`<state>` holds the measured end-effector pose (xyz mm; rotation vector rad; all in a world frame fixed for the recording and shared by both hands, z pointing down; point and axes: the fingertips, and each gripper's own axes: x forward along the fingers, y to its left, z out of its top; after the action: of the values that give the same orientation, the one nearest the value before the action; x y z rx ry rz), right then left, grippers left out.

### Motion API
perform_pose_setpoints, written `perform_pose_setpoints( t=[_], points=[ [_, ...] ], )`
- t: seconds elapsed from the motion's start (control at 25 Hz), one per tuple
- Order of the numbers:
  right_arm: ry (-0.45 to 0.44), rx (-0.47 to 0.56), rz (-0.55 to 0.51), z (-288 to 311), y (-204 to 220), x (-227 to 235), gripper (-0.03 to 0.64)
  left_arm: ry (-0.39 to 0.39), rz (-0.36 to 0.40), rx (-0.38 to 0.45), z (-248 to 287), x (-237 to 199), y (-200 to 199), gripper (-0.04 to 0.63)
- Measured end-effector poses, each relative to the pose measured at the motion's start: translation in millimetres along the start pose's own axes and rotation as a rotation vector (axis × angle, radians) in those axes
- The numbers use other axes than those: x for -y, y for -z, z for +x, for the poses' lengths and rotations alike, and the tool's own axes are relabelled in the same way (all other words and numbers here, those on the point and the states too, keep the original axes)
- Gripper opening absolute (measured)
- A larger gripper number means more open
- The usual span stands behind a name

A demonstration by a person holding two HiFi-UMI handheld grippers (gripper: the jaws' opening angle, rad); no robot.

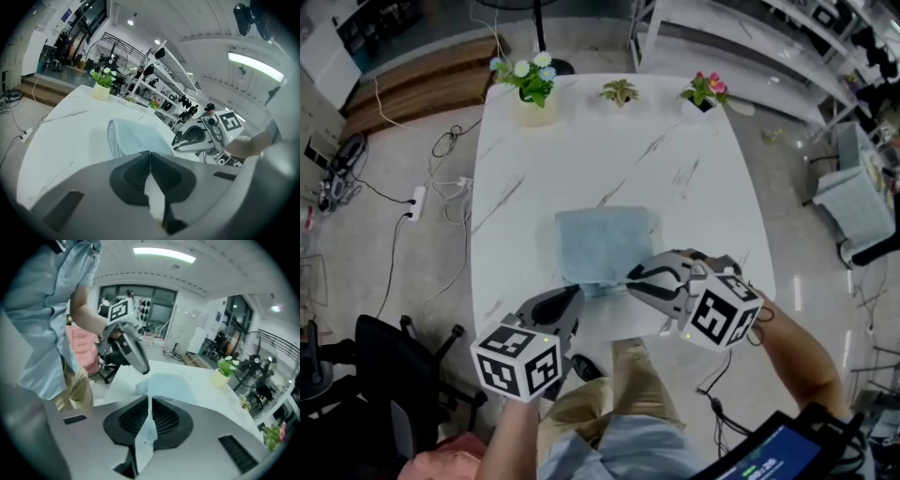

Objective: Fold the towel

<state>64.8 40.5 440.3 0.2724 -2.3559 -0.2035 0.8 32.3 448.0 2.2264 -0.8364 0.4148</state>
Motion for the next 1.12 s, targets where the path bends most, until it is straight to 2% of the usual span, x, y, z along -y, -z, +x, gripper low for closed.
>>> perform_pose_setpoints(
  t=[0.04, 0.12, 0.2, 0.32, 0.48, 0.64, 0.72, 0.88, 1.0, 1.12],
  points=[
    [0.038, 0.010, 0.037, -4.9, 1.3, 11.1, 0.032, 0.002, 0.007, 0.004, 1.1, -0.4, -4.5, 0.009],
    [0.075, 0.015, 0.111, -7.4, 5.1, 23.3, 0.026, 0.012, 0.027, 0.018, 3.8, 1.0, -15.3, 0.009],
    [0.048, 0.000, 0.159, -2.7, 9.7, 18.4, 0.023, 0.021, 0.055, 0.026, 8.5, 3.3, -25.0, 0.009],
    [-0.013, -0.046, 0.147, 7.7, 26.0, -5.2, 0.020, 0.017, 0.092, -0.026, 26.9, -1.1, -18.3, 0.009],
    [-0.008, -0.111, 0.125, 16.5, 52.5, -25.8, 0.020, 0.000, 0.089, -0.124, 42.7, -13.0, 18.0, 0.009],
    [-0.014, -0.181, 0.129, 30.7, 78.1, -34.3, 0.020, -0.012, 0.071, -0.115, 49.2, -20.2, 29.9, 0.008],
    [-0.014, -0.181, 0.148, 32.7, 83.0, -37.3, 0.020, -0.007, 0.079, -0.108, 51.3, -20.9, 28.7, 0.008],
    [0.050, -0.094, 0.279, 13.8, 67.2, -33.5, 0.020, 0.002, 0.103, -0.058, 37.0, -9.6, 13.4, 0.009],
    [0.152, 0.013, 0.408, -16.2, 38.1, -27.1, 0.020, 0.017, 0.124, 0.014, 5.3, 15.1, -5.0, 0.009],
    [0.291, 0.172, 0.509, -60.5, -13.7, -12.3, 0.020, 0.022, 0.147, 0.125, -39.6, 51.0, -28.0, 0.009]
  ],
)
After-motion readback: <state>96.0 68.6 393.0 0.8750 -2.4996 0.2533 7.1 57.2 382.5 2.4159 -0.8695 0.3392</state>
